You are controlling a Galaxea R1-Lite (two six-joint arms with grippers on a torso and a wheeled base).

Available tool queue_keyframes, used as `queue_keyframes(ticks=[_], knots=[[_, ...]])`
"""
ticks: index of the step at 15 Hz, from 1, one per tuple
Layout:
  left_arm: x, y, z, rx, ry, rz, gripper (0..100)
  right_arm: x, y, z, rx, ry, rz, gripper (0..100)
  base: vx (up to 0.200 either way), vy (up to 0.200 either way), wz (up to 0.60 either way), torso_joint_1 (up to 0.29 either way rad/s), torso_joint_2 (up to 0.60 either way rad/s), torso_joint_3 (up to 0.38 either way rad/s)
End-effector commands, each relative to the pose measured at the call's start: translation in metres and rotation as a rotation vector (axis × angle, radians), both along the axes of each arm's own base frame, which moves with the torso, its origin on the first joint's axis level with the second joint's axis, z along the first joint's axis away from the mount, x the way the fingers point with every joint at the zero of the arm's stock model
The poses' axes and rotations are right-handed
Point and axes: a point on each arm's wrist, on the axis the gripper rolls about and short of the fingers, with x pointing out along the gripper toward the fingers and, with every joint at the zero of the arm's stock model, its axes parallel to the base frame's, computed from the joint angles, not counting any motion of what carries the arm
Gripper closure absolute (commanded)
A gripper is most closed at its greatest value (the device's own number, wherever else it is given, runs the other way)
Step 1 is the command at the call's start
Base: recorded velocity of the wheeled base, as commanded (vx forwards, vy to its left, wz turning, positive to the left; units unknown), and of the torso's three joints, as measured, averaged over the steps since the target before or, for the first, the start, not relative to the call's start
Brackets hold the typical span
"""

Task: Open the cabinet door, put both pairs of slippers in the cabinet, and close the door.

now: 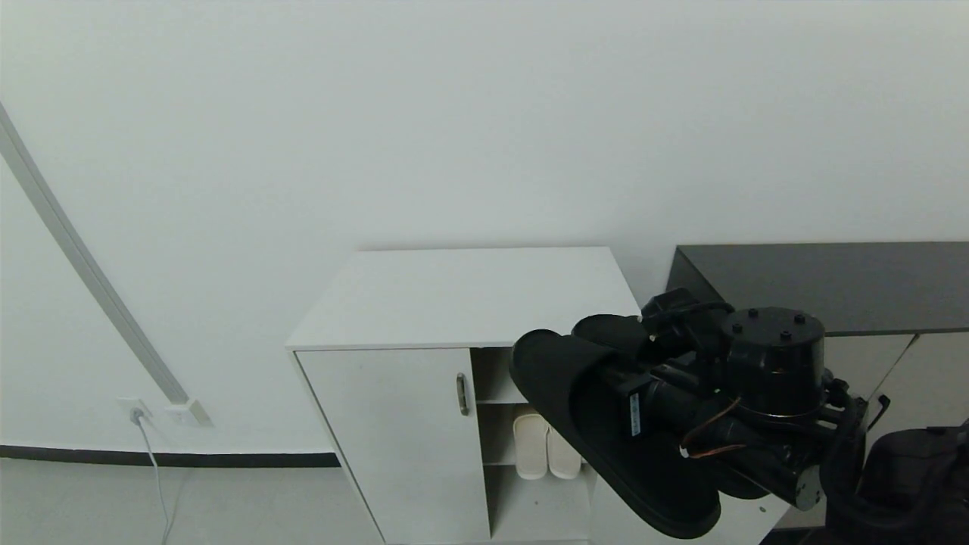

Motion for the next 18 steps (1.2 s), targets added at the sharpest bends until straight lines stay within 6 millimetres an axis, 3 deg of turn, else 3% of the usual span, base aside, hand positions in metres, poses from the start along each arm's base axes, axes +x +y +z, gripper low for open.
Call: queue_keyframes(ticks=[1, 8, 18], knots=[[0.0, 0.0, 0.0, 0.0, 0.0, 0.0, 100, 0.0003, 0.0, -0.0012, -0.002, 0.003, 0.0, 100, 0.0, 0.0, 0.0, -0.144, 0.32, 0.168], [0.0, 0.0, 0.0, 0.0, 0.0, 0.0, 100, -0.0008, -0.0005, -0.003, -0.009, 0.008, 0.001, 100, 0.0, 0.0, 0.0, -0.167, 0.39, 0.217], [0.0, 0.0, 0.0, 0.0, 0.0, 0.0, 100, -0.0036, -0.0005, -0.0072, -0.02, 0.02, 0.005, 100, 0.0, 0.0, 0.0, -0.214, 0.54, 0.318]])
